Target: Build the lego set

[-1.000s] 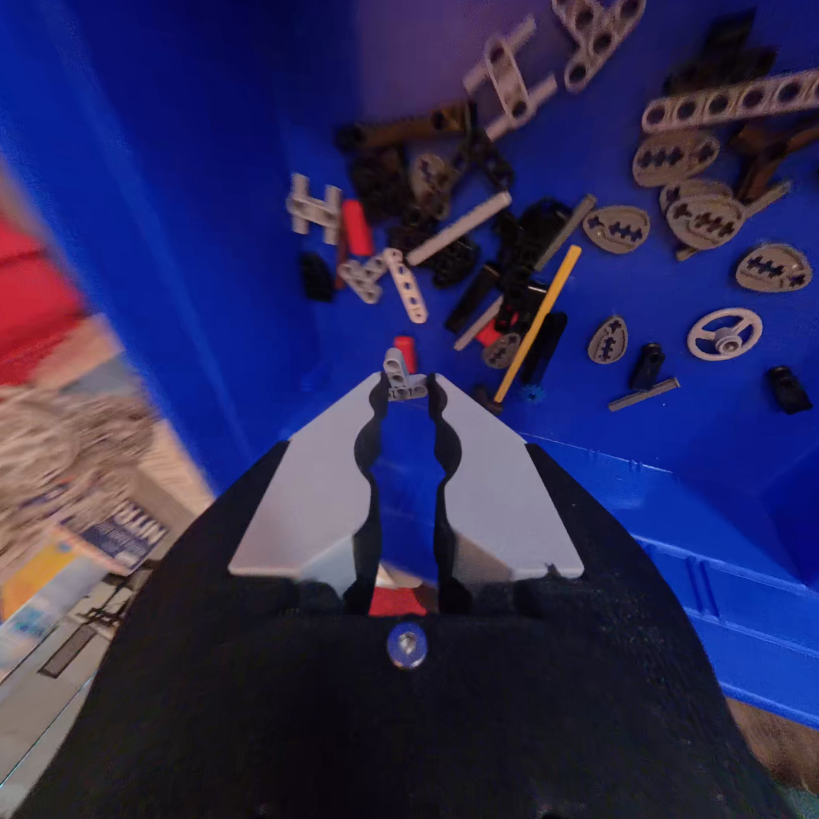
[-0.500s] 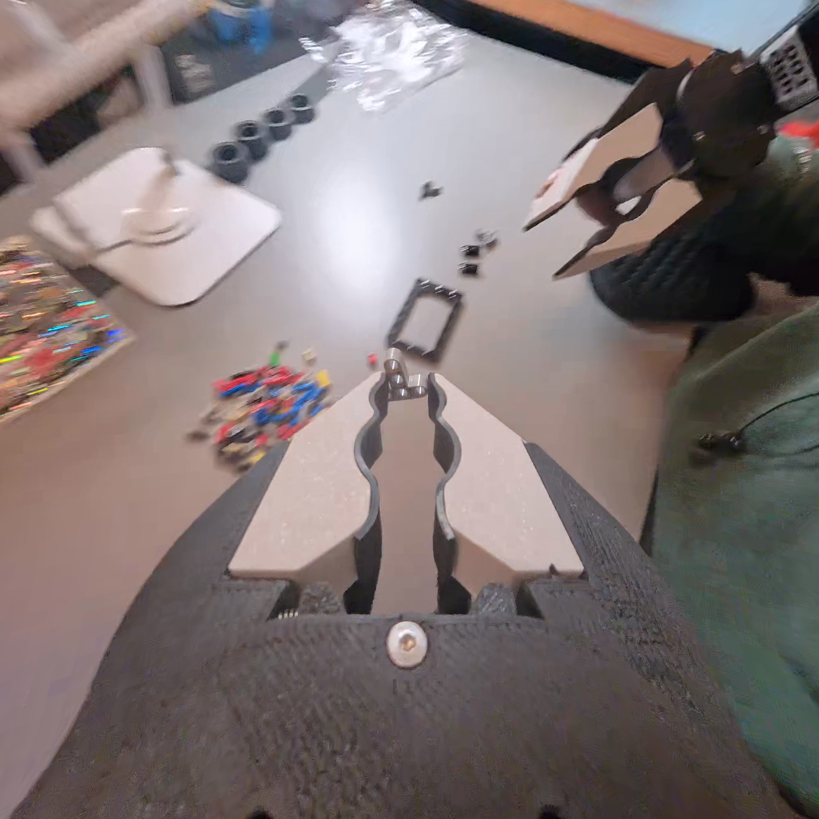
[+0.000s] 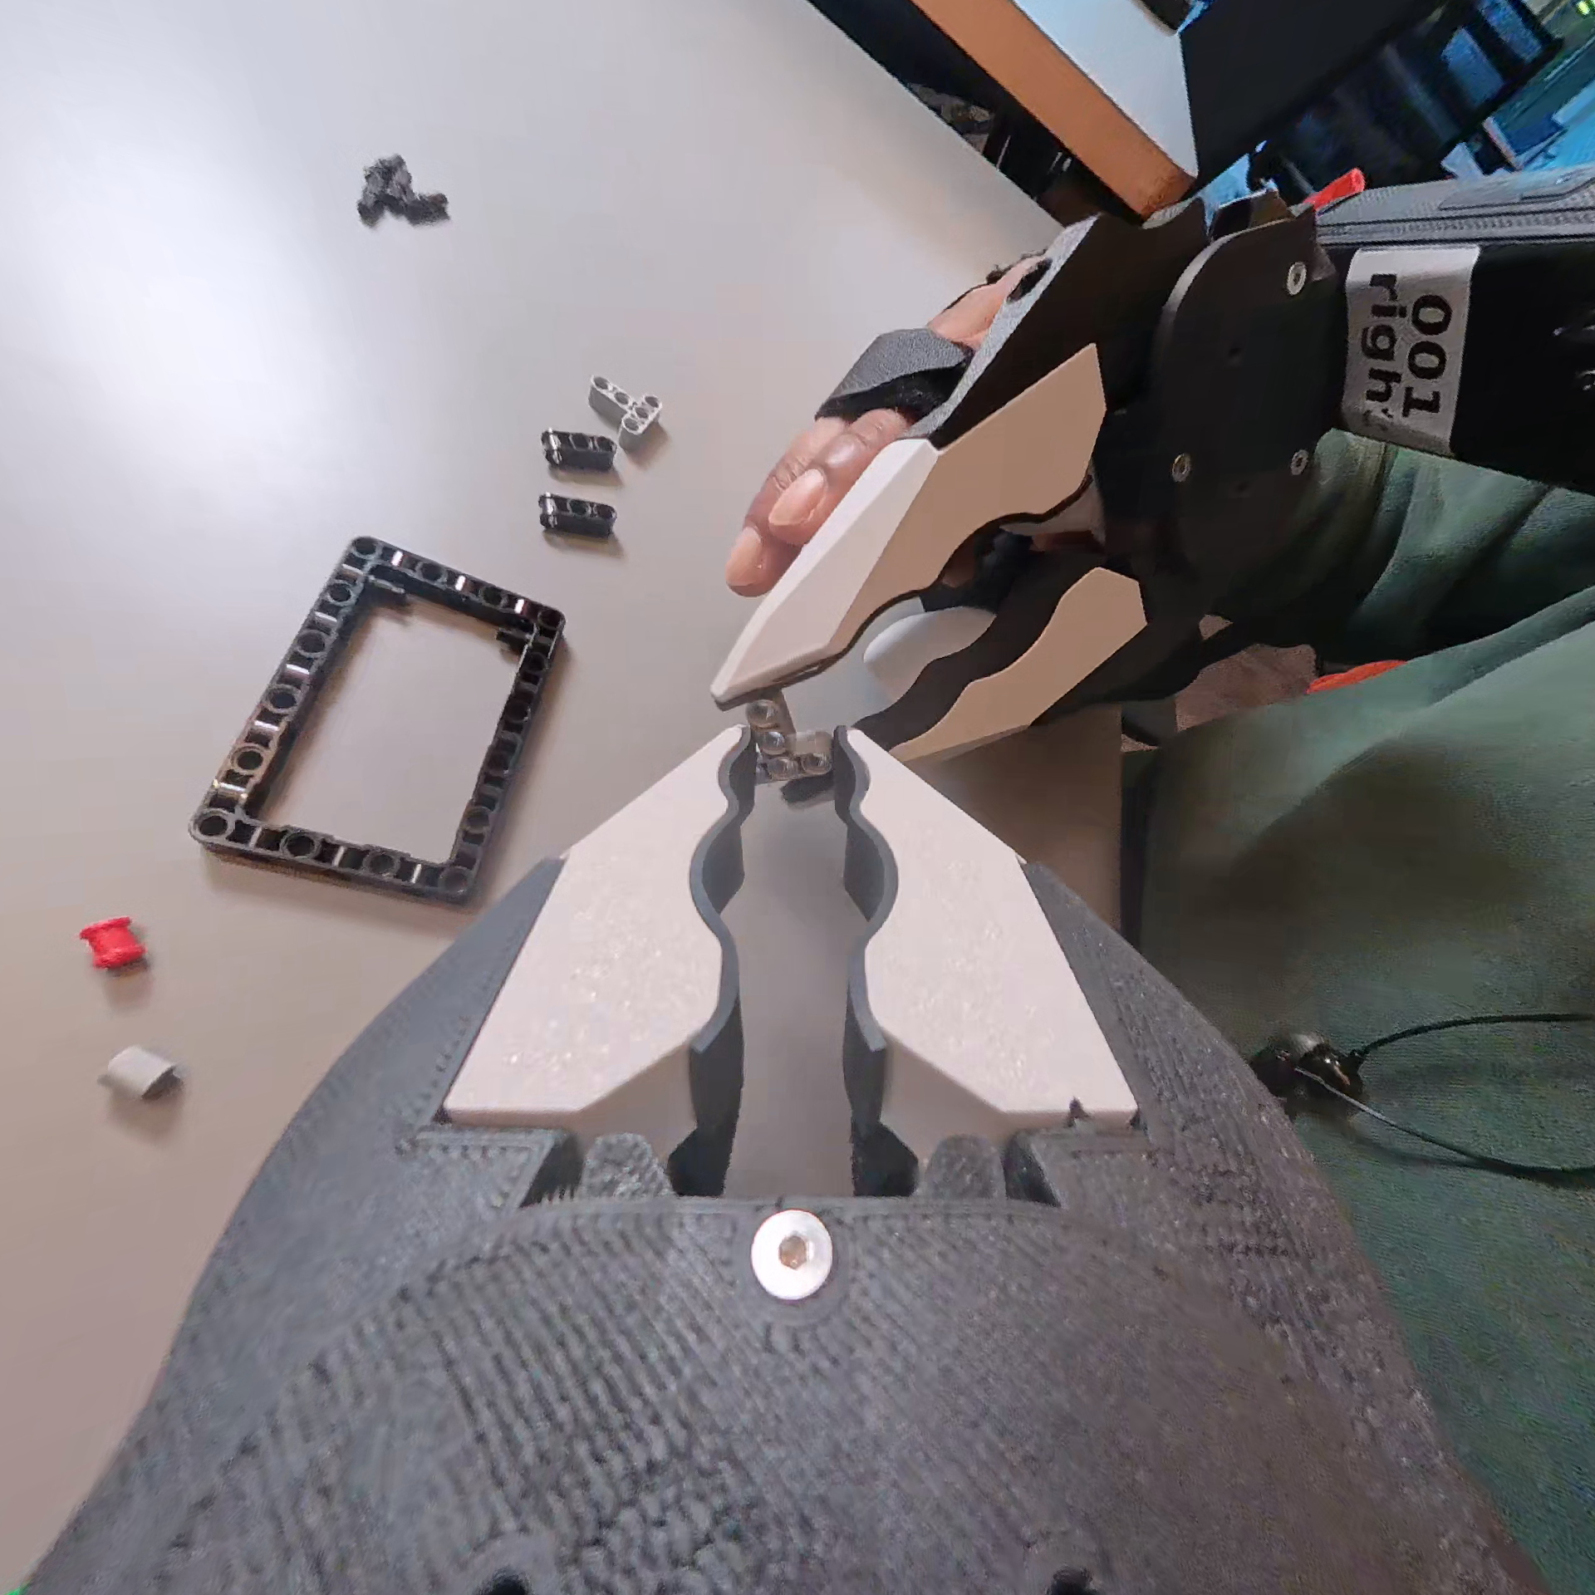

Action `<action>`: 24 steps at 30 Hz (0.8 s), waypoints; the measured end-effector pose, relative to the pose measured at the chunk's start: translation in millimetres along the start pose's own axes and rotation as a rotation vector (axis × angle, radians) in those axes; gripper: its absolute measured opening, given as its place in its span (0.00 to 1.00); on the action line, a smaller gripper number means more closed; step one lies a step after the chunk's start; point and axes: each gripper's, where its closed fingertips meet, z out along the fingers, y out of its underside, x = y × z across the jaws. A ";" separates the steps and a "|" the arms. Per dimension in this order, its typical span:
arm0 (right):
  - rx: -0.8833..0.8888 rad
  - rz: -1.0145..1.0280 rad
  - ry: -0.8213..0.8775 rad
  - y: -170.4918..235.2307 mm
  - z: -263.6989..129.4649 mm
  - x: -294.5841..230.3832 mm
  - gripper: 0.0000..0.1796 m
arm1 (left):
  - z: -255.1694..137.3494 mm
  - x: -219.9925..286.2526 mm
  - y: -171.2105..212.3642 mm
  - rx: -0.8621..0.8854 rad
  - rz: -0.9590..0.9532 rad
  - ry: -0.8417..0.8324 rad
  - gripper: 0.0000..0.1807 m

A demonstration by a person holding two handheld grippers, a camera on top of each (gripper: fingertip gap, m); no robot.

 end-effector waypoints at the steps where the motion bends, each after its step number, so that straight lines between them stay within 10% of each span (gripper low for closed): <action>1: -0.006 0.002 -0.006 2.0 1.2 -1.5 0.13 | 1.1 -1.3 1.8 -0.003 -0.007 -0.002 0.09; 24: -0.416 0.607 0.122 165.8 -29.2 103.1 0.13 | -39.2 -75.1 4.4 0.133 0.151 -0.354 0.14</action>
